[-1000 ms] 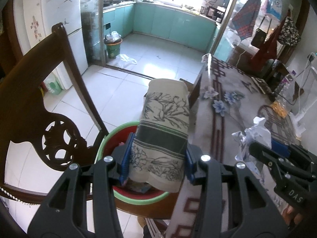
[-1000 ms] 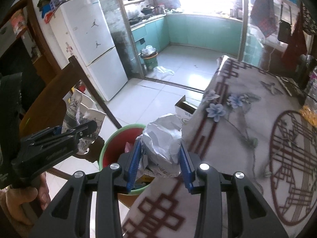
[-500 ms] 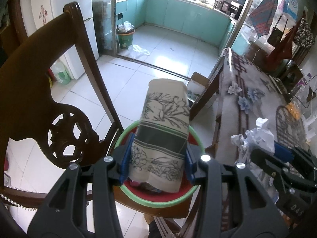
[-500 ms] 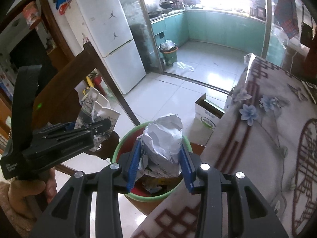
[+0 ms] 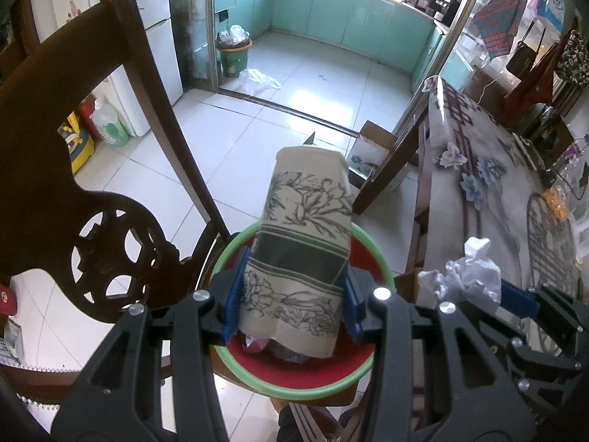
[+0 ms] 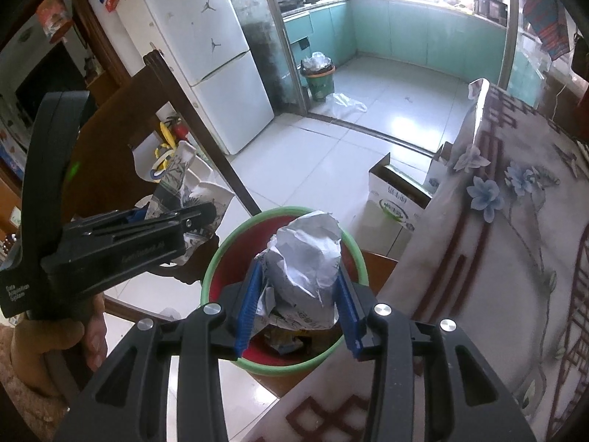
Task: Collect trash
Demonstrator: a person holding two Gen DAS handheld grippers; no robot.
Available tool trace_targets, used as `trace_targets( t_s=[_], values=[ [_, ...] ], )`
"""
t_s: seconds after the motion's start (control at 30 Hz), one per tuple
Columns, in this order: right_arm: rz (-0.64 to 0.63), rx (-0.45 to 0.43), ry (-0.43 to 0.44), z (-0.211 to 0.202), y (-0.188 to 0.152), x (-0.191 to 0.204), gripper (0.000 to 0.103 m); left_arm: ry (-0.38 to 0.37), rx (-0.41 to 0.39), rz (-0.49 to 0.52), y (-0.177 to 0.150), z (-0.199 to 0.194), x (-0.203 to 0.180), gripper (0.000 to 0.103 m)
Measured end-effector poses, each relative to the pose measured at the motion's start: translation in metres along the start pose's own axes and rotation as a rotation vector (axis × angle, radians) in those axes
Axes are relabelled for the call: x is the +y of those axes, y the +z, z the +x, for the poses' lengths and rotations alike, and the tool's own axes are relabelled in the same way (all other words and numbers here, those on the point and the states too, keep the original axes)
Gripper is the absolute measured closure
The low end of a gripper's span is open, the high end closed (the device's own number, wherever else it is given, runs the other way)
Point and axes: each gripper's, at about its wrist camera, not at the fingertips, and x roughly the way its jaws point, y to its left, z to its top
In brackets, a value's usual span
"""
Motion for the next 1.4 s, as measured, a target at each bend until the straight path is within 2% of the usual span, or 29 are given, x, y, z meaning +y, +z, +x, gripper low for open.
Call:
trace_targets(
  t_s=[0.17, 0.2, 0.23, 0.27, 0.3, 0.4, 0.5, 0.57, 0.6, 0.63, 0.8, 0.9, 0.97, 1.07, 1.13, 1.17, 1.23, 1.33, 1.4],
  values=[
    [0.003, 0.013, 0.01, 0.006, 0.001, -0.002, 0.062, 0.003, 0.003, -0.002, 0.003, 0.006, -0.002, 0.061],
    [0.005, 0.016, 0.019, 0.007, 0.002, -0.002, 0.057, 0.007, 0.005, -0.003, 0.003, 0.007, -0.002, 0.061],
    [0.009, 0.022, 0.03, 0.009, 0.003, -0.003, 0.047, 0.014, 0.005, -0.005, 0.004, 0.008, -0.002, 0.053],
    [0.011, 0.021, 0.032, 0.009, 0.003, -0.003, 0.043, 0.025, 0.004, -0.006, 0.004, 0.007, -0.002, 0.045],
    [0.01, 0.009, 0.024, 0.007, 0.003, -0.002, 0.04, 0.038, -0.015, -0.006, 0.004, 0.004, -0.001, 0.029],
    [-0.007, -0.027, 0.0, -0.003, 0.004, -0.002, 0.03, 0.056, -0.057, -0.003, 0.006, -0.01, -0.001, 0.023],
    [-0.015, -0.072, -0.034, -0.021, 0.005, -0.007, 0.028, 0.065, -0.088, -0.01, 0.008, -0.025, -0.002, 0.015],
    [-0.013, -0.148, -0.063, -0.045, 0.005, -0.013, 0.018, 0.062, -0.13, -0.018, 0.008, -0.041, -0.006, 0.011],
    [-0.013, -0.212, -0.088, -0.063, 0.003, -0.017, 0.009, 0.063, -0.159, -0.02, 0.008, -0.053, -0.011, 0.009],
    [-0.016, -0.268, -0.111, -0.079, 0.001, -0.019, 0.007, 0.064, -0.179, -0.022, 0.008, -0.061, -0.015, 0.005],
    [-0.049, -0.474, -0.207, -0.147, -0.015, -0.031, 0.007, 0.035, -0.319, -0.019, -0.001, -0.105, -0.046, 0.005],
    [-0.061, -0.58, -0.265, -0.187, -0.034, -0.041, 0.007, 0.049, -0.457, -0.001, -0.018, -0.141, -0.08, 0.005],
    [-0.062, -0.6, -0.274, -0.208, -0.047, -0.052, 0.007, 0.076, -0.528, 0.023, -0.028, -0.16, -0.104, 0.005],
    [-0.041, -0.599, -0.293, -0.233, -0.064, -0.071, 0.007, 0.119, -0.586, 0.015, -0.044, -0.183, -0.144, 0.005],
    [-0.045, -0.692, -0.353, -0.257, -0.089, -0.081, 0.007, 0.153, -0.623, -0.015, -0.056, -0.195, -0.163, 0.005],
    [-0.05, -0.699, -0.38, -0.264, -0.097, -0.083, 0.007, 0.157, -0.645, -0.03, -0.063, -0.202, -0.173, 0.005],
    [-0.04, -0.667, -0.389, -0.28, -0.105, -0.097, 0.007, 0.119, -0.622, -0.046, -0.072, -0.211, -0.192, 0.005],
    [0.018, -0.666, -0.382, -0.303, -0.117, -0.125, 0.007, 0.003, -0.519, -0.043, -0.076, -0.215, -0.216, 0.005],
    [0.037, -0.666, -0.388, -0.315, -0.125, -0.138, 0.007, -0.021, -0.503, -0.037, -0.081, -0.218, -0.23, 0.005]
  ],
)
